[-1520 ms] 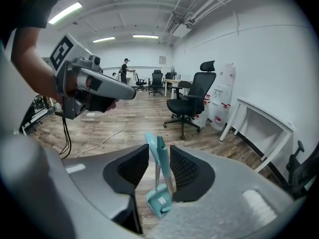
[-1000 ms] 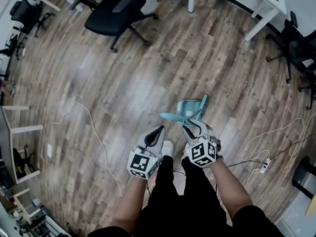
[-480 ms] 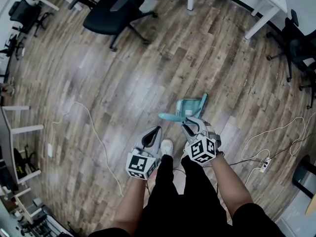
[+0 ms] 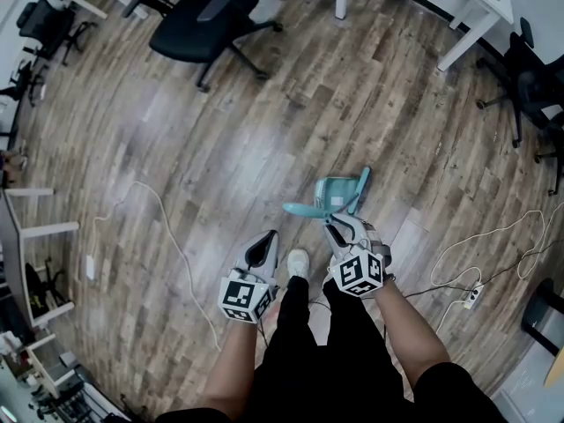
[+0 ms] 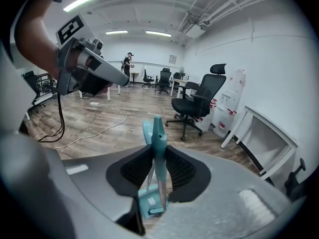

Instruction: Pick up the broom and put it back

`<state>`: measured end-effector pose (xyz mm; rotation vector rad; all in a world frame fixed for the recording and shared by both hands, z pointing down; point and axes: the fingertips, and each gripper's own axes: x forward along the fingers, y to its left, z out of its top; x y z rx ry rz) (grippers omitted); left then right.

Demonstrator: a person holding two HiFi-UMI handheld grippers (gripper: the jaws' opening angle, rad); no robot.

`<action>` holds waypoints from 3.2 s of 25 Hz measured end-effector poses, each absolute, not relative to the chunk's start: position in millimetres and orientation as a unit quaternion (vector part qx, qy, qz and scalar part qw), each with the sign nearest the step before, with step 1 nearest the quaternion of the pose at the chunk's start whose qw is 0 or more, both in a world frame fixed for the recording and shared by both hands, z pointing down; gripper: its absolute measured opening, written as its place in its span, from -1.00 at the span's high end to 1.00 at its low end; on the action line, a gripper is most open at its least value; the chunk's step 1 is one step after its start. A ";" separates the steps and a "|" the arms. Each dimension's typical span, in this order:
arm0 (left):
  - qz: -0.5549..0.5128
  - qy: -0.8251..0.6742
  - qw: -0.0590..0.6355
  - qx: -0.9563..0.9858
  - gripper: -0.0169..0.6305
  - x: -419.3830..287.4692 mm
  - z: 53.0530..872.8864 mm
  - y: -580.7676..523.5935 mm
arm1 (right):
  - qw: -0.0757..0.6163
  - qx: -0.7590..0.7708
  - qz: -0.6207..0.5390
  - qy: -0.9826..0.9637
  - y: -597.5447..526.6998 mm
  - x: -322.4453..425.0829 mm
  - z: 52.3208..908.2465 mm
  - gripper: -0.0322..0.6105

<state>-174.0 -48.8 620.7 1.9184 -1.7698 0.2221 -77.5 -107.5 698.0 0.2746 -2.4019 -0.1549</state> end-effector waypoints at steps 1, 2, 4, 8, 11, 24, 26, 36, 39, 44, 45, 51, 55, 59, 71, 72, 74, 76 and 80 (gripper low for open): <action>0.081 -0.651 0.257 0.710 0.89 -173.9 619.8 -48.7 | 0.349 0.108 -0.059 -0.929 -107.4 -77.0 697.7 0.63; 0.079 -0.650 0.255 0.712 0.89 -174.4 618.5 -49.2 | 0.347 0.110 -0.058 -0.929 -107.3 -76.3 697.5 0.63; 0.078 -0.650 0.246 0.715 0.89 -176.7 615.5 -51.8 | 0.344 0.116 -0.056 -0.930 -108.2 -73.9 696.5 0.63; 0.079 -0.645 0.230 0.725 0.89 -180.6 611.1 -57.3 | 0.330 0.134 -0.041 -0.933 -112.3 -66.4 693.7 0.63; 0.076 -0.631 0.228 0.737 0.89 -176.6 604.3 -65.7 | 0.324 0.148 -0.036 -0.934 -117.4 -57.7 691.6 0.63; 0.078 -0.564 0.198 0.798 0.89 -138.3 572.4 -98.7 | 0.302 0.260 -0.005 -0.917 -150.8 -9.3 677.5 0.63; 0.080 -0.551 0.197 0.807 0.89 -125.9 568.9 -97.6 | 0.298 0.277 0.005 -0.914 -155.1 0.9 675.6 0.63; 0.084 -0.521 0.183 0.830 0.89 -101.8 553.6 -96.9 | 0.266 0.330 0.041 -0.905 -159.3 31.1 637.5 0.63; 0.079 -0.515 0.172 0.836 0.89 -99.2 544.4 -101.0 | 0.249 0.340 0.038 -0.906 -155.9 35.4 615.8 0.62; 0.075 -0.505 0.153 0.846 0.89 -89.2 529.1 -104.5 | 0.211 0.365 0.043 -0.906 -153.4 47.4 574.3 0.62; 0.074 -0.503 0.150 0.848 0.89 -85.8 526.4 -105.2 | 0.204 0.372 0.044 -0.905 -153.2 51.0 566.8 0.62; 0.095 -0.498 0.116 0.854 0.89 -70.4 515.2 -113.3 | 0.165 0.398 0.027 -0.902 -151.1 62.4 522.4 0.62; 0.100 -0.503 0.106 0.852 0.89 -67.9 503.8 -119.5 | 0.141 0.408 0.009 -0.902 -152.4 60.1 488.1 0.62; 0.083 -0.503 0.090 0.855 0.89 -58.3 480.6 -130.7 | 0.110 0.417 -0.013 -0.902 -158.8 62.0 451.4 0.62; 0.072 -0.515 0.064 0.852 0.89 -52.9 445.5 -139.6 | 0.049 0.422 -0.038 -0.905 -175.8 67.2 379.1 0.62; 0.072 -0.517 0.062 0.851 0.89 -53.2 443.9 -141.5 | 0.044 0.422 -0.042 -0.905 -177.4 66.7 373.7 0.62; 0.072 -0.523 0.061 0.847 0.89 -54.8 440.5 -146.0 | 0.034 0.421 -0.049 -0.905 -179.6 65.0 363.3 0.62; 0.067 -0.525 0.059 0.846 0.89 -56.0 435.0 -150.1 | 0.024 0.421 -0.056 -0.905 -180.9 63.9 352.1 0.62; 0.059 -0.524 0.048 0.848 0.89 -58.3 420.3 -159.1 | 0.010 0.428 -0.069 -0.901 -186.9 63.0 329.6 0.62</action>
